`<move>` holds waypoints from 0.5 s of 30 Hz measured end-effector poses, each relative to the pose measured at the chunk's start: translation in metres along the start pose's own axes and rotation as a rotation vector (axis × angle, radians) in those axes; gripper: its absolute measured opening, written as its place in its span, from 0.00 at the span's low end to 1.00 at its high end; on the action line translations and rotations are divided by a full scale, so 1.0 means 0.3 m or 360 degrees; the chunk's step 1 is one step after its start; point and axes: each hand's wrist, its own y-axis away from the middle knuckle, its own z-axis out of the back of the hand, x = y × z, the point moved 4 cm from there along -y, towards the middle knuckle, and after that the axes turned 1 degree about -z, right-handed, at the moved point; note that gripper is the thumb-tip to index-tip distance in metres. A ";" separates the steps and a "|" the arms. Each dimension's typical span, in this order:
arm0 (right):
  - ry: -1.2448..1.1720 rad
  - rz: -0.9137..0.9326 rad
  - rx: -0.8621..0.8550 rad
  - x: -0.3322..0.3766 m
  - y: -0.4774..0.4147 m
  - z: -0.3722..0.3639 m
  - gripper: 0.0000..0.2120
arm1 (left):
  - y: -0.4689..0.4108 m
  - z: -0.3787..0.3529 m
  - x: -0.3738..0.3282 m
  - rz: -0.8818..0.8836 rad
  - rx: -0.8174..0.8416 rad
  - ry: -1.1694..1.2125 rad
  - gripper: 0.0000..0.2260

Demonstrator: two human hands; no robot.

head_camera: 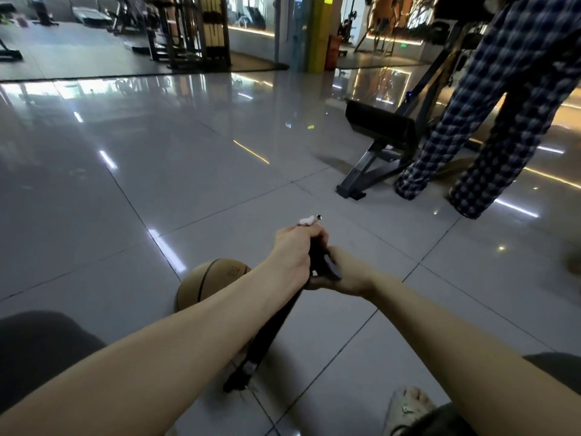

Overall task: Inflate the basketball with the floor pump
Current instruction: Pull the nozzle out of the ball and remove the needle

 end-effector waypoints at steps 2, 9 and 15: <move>-0.0212 0.0023 0.0046 -0.007 0.029 0.029 0.12 | -0.022 -0.032 -0.021 0.0017 -0.0004 0.0114 0.09; -0.0325 0.0087 -0.0166 -0.030 0.004 0.122 0.20 | -0.030 -0.141 -0.093 0.0075 0.0117 0.0097 0.08; -0.0311 0.0078 -0.0175 -0.065 -0.027 0.204 0.22 | -0.080 -0.048 -0.256 -0.0490 0.0068 -0.1106 0.06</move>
